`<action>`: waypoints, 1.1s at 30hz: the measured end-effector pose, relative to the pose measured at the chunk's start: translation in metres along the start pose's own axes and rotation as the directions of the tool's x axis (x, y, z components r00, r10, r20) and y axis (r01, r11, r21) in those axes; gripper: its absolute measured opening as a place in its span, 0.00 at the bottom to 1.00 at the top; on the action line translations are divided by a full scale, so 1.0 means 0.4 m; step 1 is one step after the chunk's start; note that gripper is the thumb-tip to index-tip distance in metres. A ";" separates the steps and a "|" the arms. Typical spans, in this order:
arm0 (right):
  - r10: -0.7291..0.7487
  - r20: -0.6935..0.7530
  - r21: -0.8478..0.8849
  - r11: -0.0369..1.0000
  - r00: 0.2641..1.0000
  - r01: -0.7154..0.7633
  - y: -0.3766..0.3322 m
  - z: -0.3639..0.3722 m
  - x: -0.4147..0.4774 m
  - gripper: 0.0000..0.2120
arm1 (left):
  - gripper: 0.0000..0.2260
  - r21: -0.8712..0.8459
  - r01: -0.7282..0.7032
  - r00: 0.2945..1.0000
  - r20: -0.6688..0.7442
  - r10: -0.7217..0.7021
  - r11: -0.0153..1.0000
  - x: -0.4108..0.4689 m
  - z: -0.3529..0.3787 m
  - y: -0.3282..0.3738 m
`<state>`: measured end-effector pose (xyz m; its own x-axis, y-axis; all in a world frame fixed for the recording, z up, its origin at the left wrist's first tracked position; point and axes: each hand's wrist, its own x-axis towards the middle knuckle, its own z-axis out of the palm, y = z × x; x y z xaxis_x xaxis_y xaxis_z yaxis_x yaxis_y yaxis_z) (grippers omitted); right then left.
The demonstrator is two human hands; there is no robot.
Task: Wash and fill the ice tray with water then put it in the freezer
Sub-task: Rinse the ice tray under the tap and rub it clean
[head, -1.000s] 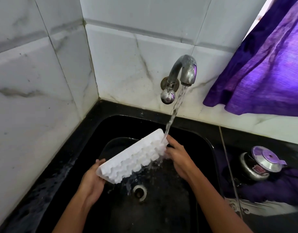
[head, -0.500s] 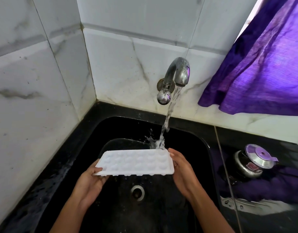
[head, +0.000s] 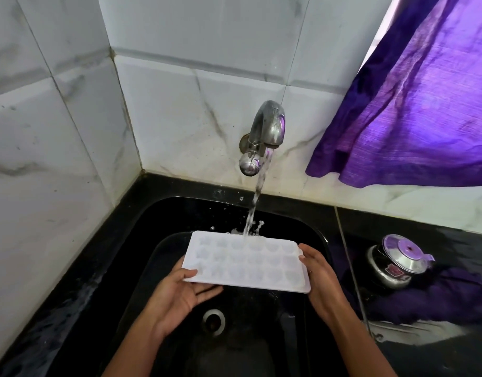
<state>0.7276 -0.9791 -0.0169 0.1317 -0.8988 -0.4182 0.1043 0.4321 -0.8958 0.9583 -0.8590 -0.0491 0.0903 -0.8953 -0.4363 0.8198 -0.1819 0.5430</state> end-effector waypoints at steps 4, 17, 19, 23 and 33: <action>-0.030 -0.048 -0.029 0.999 0.998 0.029 -0.034 -0.037 0.025 0.10 | 0.24 -0.014 0.052 0.998 0.042 -0.051 0.999 0.034 0.047 -0.018; -0.117 -0.011 -0.129 0.985 0.993 0.115 -0.111 -0.019 0.092 0.11 | 0.17 -0.166 -0.032 0.998 -0.050 0.024 0.986 0.105 0.104 -0.016; -0.118 0.025 -0.126 0.985 0.993 0.120 -0.099 0.015 0.096 0.12 | 0.17 -0.173 -0.087 0.993 -0.089 0.072 0.981 0.100 0.082 0.001; -0.100 0.135 -0.100 0.988 0.986 0.114 -0.064 0.091 0.101 0.12 | 0.13 -0.155 -0.205 0.962 -0.214 0.170 0.966 0.075 0.026 0.045; -0.386 0.404 -0.585 0.588 0.829 0.559 -0.157 0.223 0.139 0.28 | 0.11 -0.029 -0.344 0.888 -0.335 0.315 0.939 -0.002 -0.090 0.113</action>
<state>0.8161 -1.0495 0.0296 0.4676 -0.8819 0.0597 -0.4418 -0.2917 -0.8483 1.0156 -0.8517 -0.0502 0.5280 -0.7159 -0.4568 0.7547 0.1488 0.6390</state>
